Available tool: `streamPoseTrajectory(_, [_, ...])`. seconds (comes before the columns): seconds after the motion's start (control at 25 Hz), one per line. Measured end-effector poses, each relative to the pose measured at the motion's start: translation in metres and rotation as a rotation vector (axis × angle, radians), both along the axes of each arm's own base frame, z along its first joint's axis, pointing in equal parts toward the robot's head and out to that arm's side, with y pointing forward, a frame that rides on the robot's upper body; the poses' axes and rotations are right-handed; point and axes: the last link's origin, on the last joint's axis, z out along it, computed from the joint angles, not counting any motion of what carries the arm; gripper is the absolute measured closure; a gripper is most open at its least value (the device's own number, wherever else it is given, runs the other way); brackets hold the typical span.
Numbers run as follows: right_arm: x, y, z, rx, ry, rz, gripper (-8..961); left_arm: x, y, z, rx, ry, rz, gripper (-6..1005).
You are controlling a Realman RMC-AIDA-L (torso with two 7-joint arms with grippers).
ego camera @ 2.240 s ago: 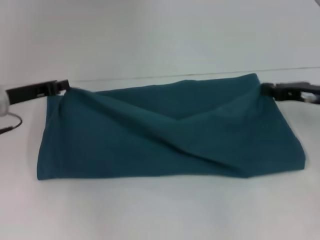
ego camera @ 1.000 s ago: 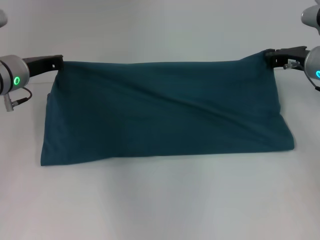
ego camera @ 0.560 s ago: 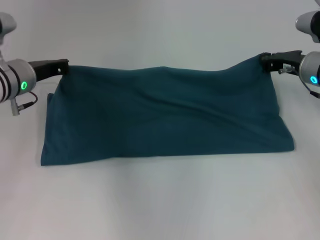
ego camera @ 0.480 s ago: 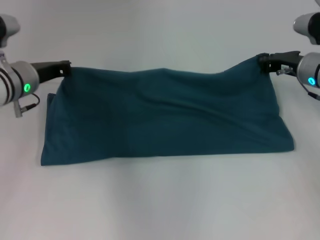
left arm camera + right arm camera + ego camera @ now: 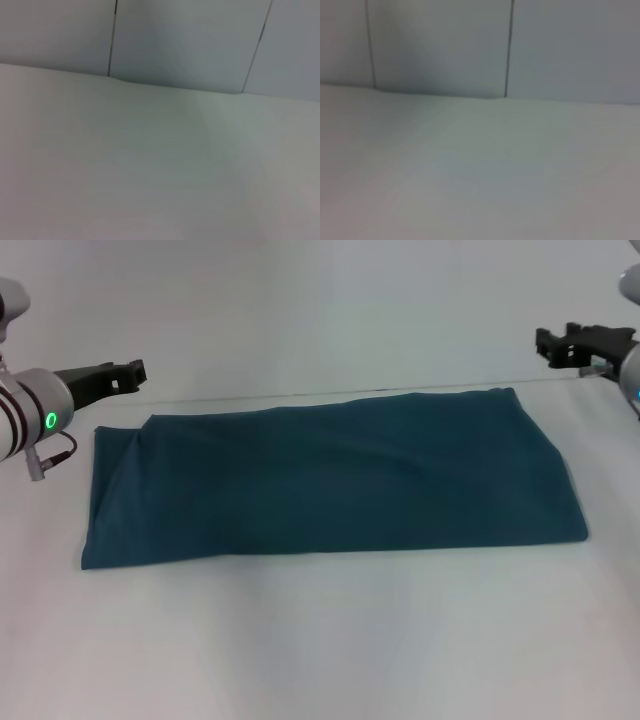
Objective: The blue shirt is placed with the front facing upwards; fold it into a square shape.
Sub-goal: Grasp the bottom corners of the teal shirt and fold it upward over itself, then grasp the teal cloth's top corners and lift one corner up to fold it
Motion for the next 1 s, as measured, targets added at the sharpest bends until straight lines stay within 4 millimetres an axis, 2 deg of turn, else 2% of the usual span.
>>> streamPoseTrajectory(0.12, [0.005, -0.003, 0.006, 0.014, 0.026, 0.007, 621, -0.004, -0.003, 0.0, 0.002, -0.013, 0.008, 648])
streamPoseTrajectory(0.28, [0.01, -0.014, 0.007, 0.004, 0.083, 0.035, 456, -0.007, -0.011, -0.001, -0.036, -0.065, -0.014, 458])
streamPoseTrajectory(0.36, [0.015, -0.024, 0.005, -0.017, 0.13, 0.057, 373, -0.008, -0.019, 0.0, -0.086, -0.11, -0.046, 383])
streamPoseTrajectory(0.56, [0.028, -0.053, 0.002, -0.082, 0.25, 0.088, 238, -0.015, -0.042, 0.005, -0.173, -0.2, -0.093, 241])
streamPoseTrajectory(0.64, [0.032, -0.064, 0.003, -0.107, 0.288, 0.105, 239, -0.02, -0.05, 0.005, -0.186, -0.221, -0.086, 184])
streamPoseTrajectory(0.88, [0.04, -0.091, 0.02, -0.191, 0.419, 0.118, 243, -0.04, -0.068, 0.004, -0.201, -0.248, -0.046, 102])
streamPoseTrajectory(1.0, [0.045, -0.1, 0.027, -0.262, 0.451, 0.077, 245, -0.049, -0.075, 0.006, -0.2, -0.25, -0.032, 103])
